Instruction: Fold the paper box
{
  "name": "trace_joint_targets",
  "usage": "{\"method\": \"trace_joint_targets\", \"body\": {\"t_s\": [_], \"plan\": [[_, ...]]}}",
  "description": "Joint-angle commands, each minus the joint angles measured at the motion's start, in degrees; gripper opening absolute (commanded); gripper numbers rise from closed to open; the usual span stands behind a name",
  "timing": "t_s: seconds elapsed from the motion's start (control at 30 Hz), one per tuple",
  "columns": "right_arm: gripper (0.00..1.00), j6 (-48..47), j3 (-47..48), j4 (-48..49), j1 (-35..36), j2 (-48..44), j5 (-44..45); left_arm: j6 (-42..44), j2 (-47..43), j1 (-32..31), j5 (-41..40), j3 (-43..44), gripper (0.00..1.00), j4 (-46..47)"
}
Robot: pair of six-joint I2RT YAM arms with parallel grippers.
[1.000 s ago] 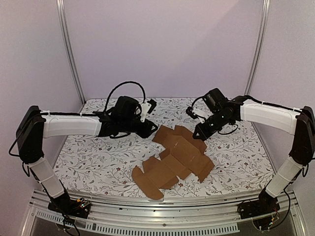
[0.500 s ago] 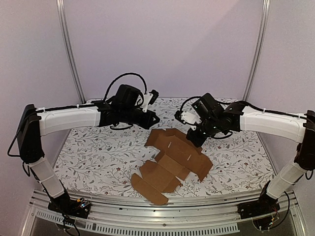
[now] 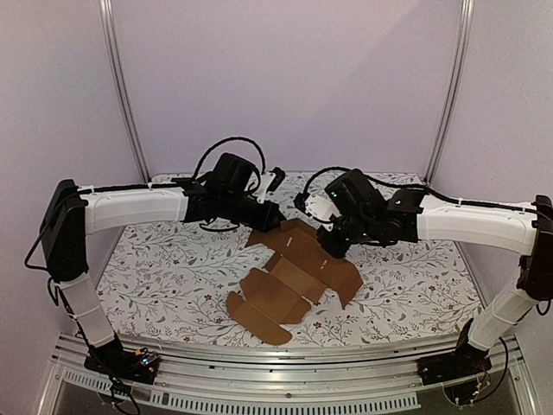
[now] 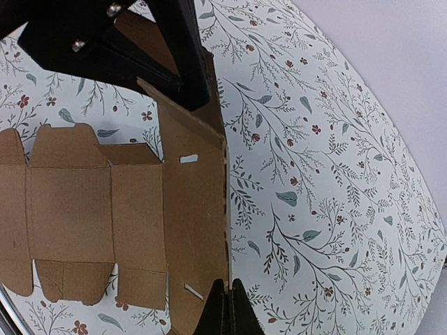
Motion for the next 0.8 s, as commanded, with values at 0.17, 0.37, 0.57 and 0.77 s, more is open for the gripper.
{"method": "trace_joint_targets", "body": {"t_s": [0.17, 0.37, 0.57, 0.77], "plan": [[0.00, 0.18, 0.31, 4.59, 0.87, 3.11, 1.46, -2.30, 2.71, -0.02, 4.83, 0.75, 0.00, 0.61], [0.00, 1.20, 0.43, 5.47, 1.31, 4.53, 0.65, -4.45, 3.78, -0.49, 7.35, 0.50, 0.00, 3.39], [0.00, 2.74, 0.28, 5.84, 1.68, 5.55, -0.55, -8.03, 6.15, -0.58, 10.23, 0.40, 0.00, 8.12], [0.00, 3.73, -0.09, 6.06, 1.74, 5.96, -0.75, -10.74, 7.88, -0.58, 11.49, -0.22, 0.00, 11.71]]}}
